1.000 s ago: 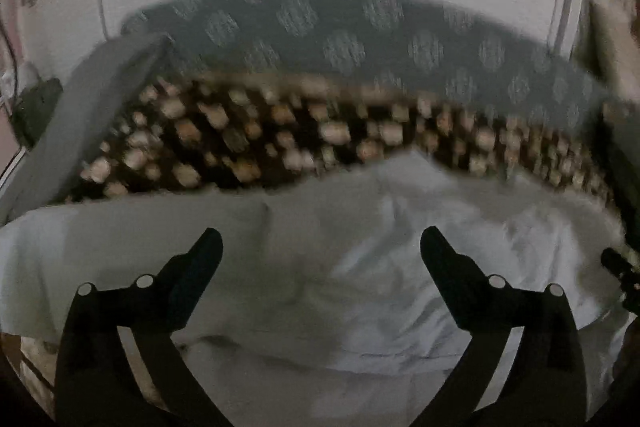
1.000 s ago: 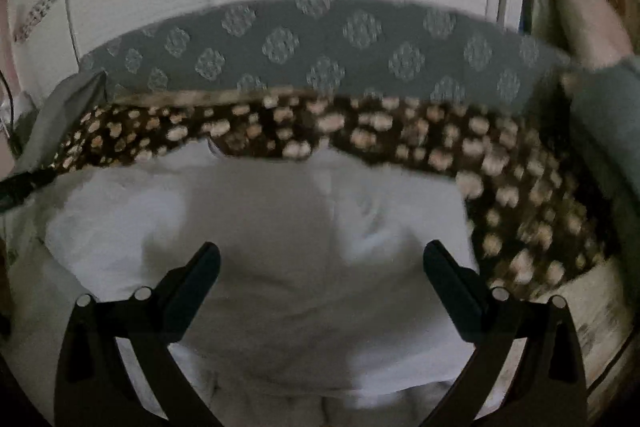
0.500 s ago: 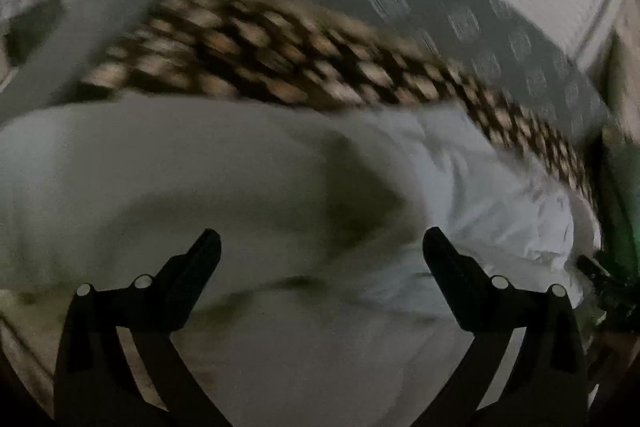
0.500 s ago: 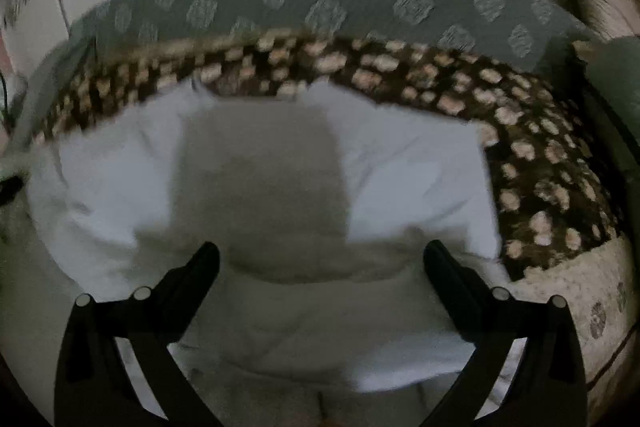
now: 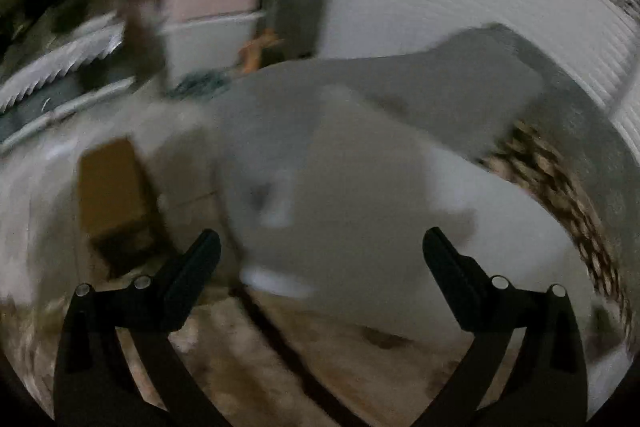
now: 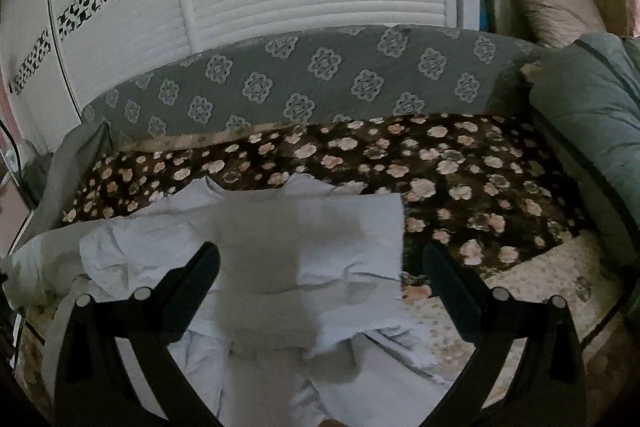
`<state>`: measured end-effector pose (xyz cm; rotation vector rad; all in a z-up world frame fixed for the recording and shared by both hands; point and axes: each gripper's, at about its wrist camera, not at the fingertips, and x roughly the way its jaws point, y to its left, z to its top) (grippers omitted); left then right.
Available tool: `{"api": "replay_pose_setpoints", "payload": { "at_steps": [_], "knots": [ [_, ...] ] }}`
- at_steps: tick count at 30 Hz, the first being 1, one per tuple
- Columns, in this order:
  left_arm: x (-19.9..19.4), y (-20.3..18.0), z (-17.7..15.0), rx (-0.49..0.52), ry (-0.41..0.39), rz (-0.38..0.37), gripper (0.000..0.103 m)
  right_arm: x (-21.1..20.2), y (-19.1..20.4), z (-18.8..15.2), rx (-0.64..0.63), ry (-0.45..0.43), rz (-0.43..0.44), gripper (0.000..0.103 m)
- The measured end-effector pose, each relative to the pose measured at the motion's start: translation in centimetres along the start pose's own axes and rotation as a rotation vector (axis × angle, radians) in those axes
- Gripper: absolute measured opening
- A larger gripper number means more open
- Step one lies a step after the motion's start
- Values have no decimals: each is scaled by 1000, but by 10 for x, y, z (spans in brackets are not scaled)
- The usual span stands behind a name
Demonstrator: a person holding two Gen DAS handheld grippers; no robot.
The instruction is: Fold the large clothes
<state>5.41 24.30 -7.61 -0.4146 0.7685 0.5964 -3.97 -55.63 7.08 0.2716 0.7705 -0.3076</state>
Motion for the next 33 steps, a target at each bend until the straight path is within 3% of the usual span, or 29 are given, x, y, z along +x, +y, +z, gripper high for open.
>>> {"api": "replay_pose_setpoints", "payload": {
  "at_steps": [2, 4, 6, 8, 10, 13, 16, 21, 25, 28, 30, 33],
  "knots": [
    [16, 7, -2, 42, 36, 92, 100, -7, -5, 2, 4, -6, 0, 101],
    [28, 7, -5, 30, 78, 58, 100, -11, -8, 4, 9, -11, 3, 101],
    [30, 0, -2, 28, 91, -26, 86, -12, -12, 6, 18, -14, -3, 101],
    [27, -9, 4, 48, 98, -96, 28, -10, -16, 6, 32, -9, -6, 101],
    [18, -17, 10, 57, 76, -107, 5, -7, -19, 6, 44, 3, -4, 101],
    [-10, -34, 22, 94, -11, -147, 2, -5, -23, 7, 59, 6, 4, 101],
    [-50, -74, 30, 173, -101, -208, 2, -5, -28, 9, 80, 1, 20, 101],
    [-136, -178, 7, 336, -190, -413, 2, -1, -39, 12, 109, -5, 31, 101],
    [-202, -258, -35, 413, -147, -638, 2, 7, -48, 9, 151, 20, 40, 101],
    [-230, -327, -80, 472, -45, -796, 2, 5, -54, 9, 162, 15, 41, 101],
    [-243, -372, -124, 569, 42, -864, 2, 3, -58, 11, 164, 9, 47, 101],
    [-249, -434, -205, 743, 148, -859, 8, 4, -59, 12, 150, 17, 43, 101]
  ]
}}
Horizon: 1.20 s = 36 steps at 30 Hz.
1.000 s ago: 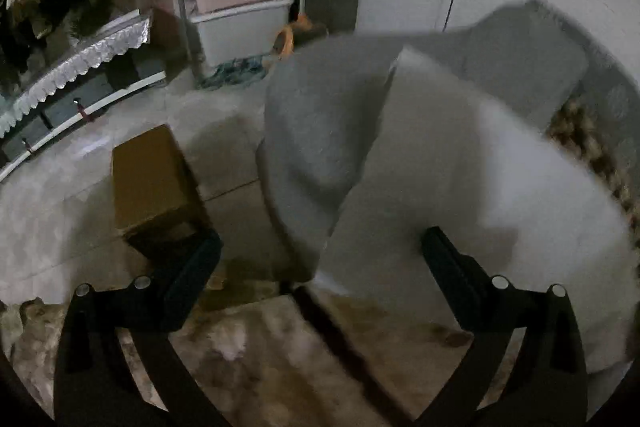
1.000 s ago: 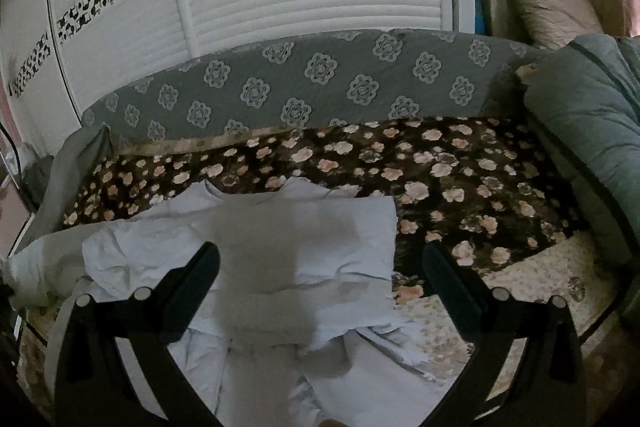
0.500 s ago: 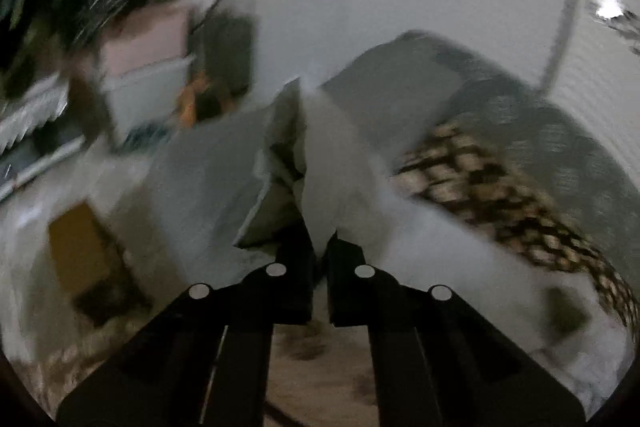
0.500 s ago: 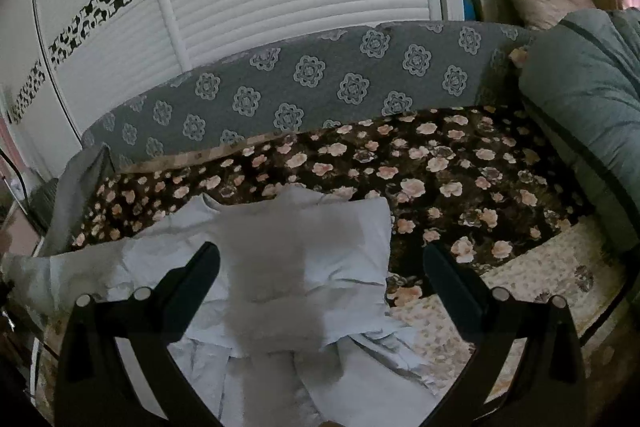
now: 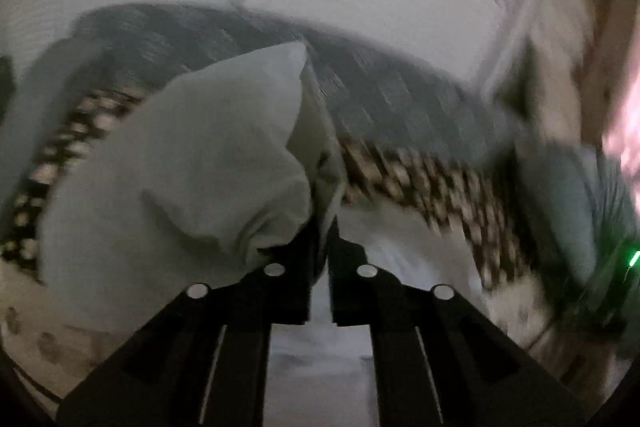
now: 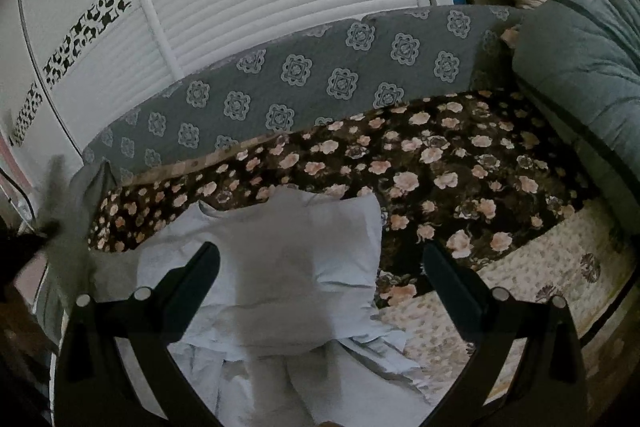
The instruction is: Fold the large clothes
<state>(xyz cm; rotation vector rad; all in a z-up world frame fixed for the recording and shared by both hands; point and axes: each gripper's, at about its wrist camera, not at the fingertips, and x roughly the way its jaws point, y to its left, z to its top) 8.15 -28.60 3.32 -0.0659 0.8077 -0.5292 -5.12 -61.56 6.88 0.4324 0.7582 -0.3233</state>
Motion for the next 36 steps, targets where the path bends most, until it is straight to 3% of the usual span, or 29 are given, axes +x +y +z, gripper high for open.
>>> {"api": "replay_pose_setpoints", "payload": {
  "at_steps": [2, 3, 5, 6, 10, 14, 17, 20, 25, 27, 30, 33, 36],
  "knots": [
    [28, -37, -17, 58, 73, -12, 46, 1, 1, -1, -17, 4, -12, 101],
    [34, -53, -29, 87, 87, -30, 57, 2, 2, -3, -25, 10, -15, 101],
    [44, -83, -43, 142, 83, -20, 96, 3, 5, -6, -47, 22, -16, 101],
    [44, -92, -48, 150, 64, -15, 99, 3, 6, -7, -54, 25, -17, 101],
    [37, -89, -50, 107, 37, -24, 100, 3, 11, -10, -75, 22, -19, 101],
    [-9, -52, -34, 74, -79, 33, 100, 9, 18, -17, -89, 40, -8, 101],
    [-48, 5, -22, 97, -167, 177, 100, 17, 28, -24, -107, 44, -4, 101],
    [-76, 77, -20, 61, -184, 321, 100, 25, 41, -30, -107, 43, 42, 101],
    [-97, 180, -35, -82, -189, 403, 100, 39, 74, -42, -101, 45, 160, 101],
    [-95, 214, -46, -135, -211, 455, 100, 41, 94, -50, -157, 41, 157, 101],
    [-70, 248, -57, -233, -170, 446, 100, 45, 129, -65, -234, 56, 170, 101],
    [-60, 265, -58, -359, -173, 353, 100, 46, 161, -73, -297, 41, 188, 101],
    [-53, 266, -54, -342, -185, 335, 100, 55, 190, -82, -358, 35, 202, 101]
  ]
}}
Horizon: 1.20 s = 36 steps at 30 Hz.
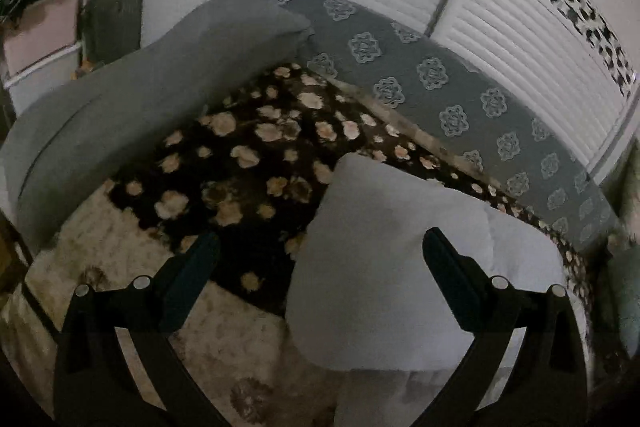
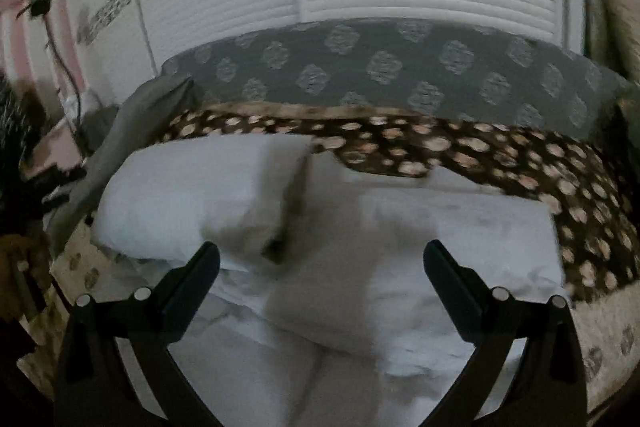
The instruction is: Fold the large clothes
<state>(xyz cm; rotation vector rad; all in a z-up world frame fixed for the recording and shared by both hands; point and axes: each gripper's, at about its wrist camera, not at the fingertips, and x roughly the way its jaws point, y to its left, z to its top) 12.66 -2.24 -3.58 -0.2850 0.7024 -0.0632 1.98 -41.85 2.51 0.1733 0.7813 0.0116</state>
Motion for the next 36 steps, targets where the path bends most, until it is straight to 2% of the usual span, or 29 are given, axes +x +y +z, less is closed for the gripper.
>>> {"api": "replay_pose_setpoints", "payload": {
  "at_steps": [3, 6, 7, 8, 10, 11, 13, 18, 20, 21, 22, 23, 24, 25, 26, 27, 29, 31, 32, 33, 36],
  "knots": [
    [13, -10, -7, 47, 13, 33, 100, 24, 18, -1, -23, 34, 53, 101],
    [23, -3, -14, -21, 50, 17, 100, 45, 28, -3, -34, 53, 85, 95],
    [25, -1, -14, -31, 55, 9, 100, 51, 28, -4, -33, 58, 93, 85],
    [26, -2, -15, -29, 56, 8, 100, 60, 30, -5, -35, 86, 122, 60],
    [27, -8, -17, 3, 50, 17, 100, 71, 31, -9, -46, 132, 167, 22],
    [27, -12, -18, 21, 47, 18, 100, 69, 29, -10, -43, 119, 169, 15],
    [26, -19, -16, 43, 42, 3, 100, 59, 21, -10, -23, 93, 198, 8],
    [11, -29, -12, 104, -19, 21, 100, -15, -27, 18, 54, -162, -39, 5],
    [4, -29, -9, 102, -40, 23, 100, -58, -66, 20, 130, -254, -210, 5],
    [1, -31, -8, 92, -50, 16, 100, -74, -83, 16, 156, -269, -284, 5],
    [0, -32, -9, 84, -53, 6, 100, -82, -98, 12, 173, -253, -341, 6],
    [0, -37, -10, 83, -47, -11, 100, -83, -116, 6, 197, -190, -385, 7],
    [3, -44, -13, 96, -34, -27, 100, -79, -131, 0, 236, -138, -390, 8],
    [5, -50, -15, 112, -24, -37, 100, -71, -148, -7, 296, -75, -382, 14],
    [8, -58, -19, 140, -16, -47, 100, -63, -166, -16, 380, -17, -386, 29],
    [11, -69, -24, 181, -6, -57, 100, -62, -171, -20, 415, -19, -434, 38],
    [14, -84, -30, 230, 5, -66, 100, -73, -166, -14, 418, -100, -569, 77],
    [15, -98, -31, 271, 2, -73, 100, -87, -148, -1, 376, -243, -563, 95],
    [16, -106, -30, 297, -1, -73, 100, -90, -139, 5, 349, -287, -543, 100],
    [17, -112, -28, 312, -5, -72, 100, -88, -124, 14, 291, -332, -506, 101],
    [19, -136, -16, 309, -48, -78, 100, -56, -86, 32, 115, -310, -360, 101]
  ]
}}
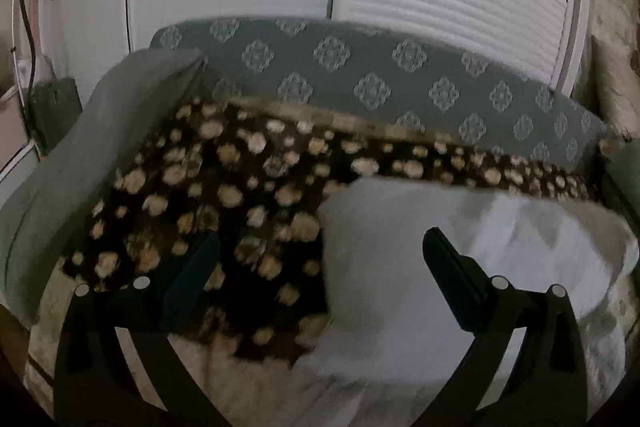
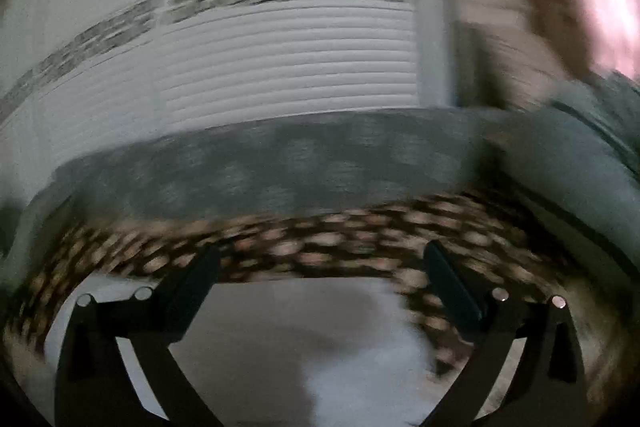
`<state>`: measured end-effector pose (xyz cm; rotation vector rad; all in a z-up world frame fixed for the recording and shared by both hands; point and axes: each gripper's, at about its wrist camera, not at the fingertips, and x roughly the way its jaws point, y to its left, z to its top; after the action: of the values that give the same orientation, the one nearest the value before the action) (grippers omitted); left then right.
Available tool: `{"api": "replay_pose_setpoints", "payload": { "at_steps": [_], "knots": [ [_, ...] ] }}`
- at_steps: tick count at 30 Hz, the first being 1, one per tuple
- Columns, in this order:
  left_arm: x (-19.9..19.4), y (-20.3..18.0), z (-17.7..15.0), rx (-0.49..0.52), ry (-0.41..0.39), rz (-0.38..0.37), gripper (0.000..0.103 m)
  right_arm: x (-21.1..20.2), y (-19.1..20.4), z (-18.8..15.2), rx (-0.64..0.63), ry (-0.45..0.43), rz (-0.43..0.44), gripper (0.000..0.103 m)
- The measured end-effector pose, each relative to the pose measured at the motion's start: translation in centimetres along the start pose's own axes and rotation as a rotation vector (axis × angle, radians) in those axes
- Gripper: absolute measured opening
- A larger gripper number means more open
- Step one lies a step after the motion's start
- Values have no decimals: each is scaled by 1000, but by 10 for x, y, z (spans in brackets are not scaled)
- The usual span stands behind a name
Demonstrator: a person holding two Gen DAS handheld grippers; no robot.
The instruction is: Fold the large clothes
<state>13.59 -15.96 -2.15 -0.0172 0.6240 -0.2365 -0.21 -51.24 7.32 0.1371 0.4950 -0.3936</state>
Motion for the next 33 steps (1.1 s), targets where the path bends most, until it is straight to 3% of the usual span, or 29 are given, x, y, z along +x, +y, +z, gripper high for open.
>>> {"api": "replay_pose_setpoints", "payload": {
  "at_steps": [2, 4, 6, 8, 11, 18, 33],
  "knots": [
    [4, -13, 7, -16, -17, -30, 100, 17, 26, -14, -94, 36, 85, 101],
    [18, -33, 6, 5, -20, -55, 100, 40, 39, -32, -175, 98, 73, 101],
    [62, -62, -8, 112, 64, -21, 100, 72, 38, -59, -196, 231, 64, 101],
    [109, -76, -32, 169, 161, -27, 100, 85, 28, -80, -157, 226, 84, 101],
    [140, -60, -46, 50, 196, -54, 100, 98, 36, -94, -205, 273, 47, 101],
    [148, -61, -58, 92, 205, -55, 100, 132, 19, -114, -158, 433, 94, 101],
    [152, -63, -65, 106, 188, -57, 100, 132, 21, -128, -172, 460, 85, 101]
  ]
}}
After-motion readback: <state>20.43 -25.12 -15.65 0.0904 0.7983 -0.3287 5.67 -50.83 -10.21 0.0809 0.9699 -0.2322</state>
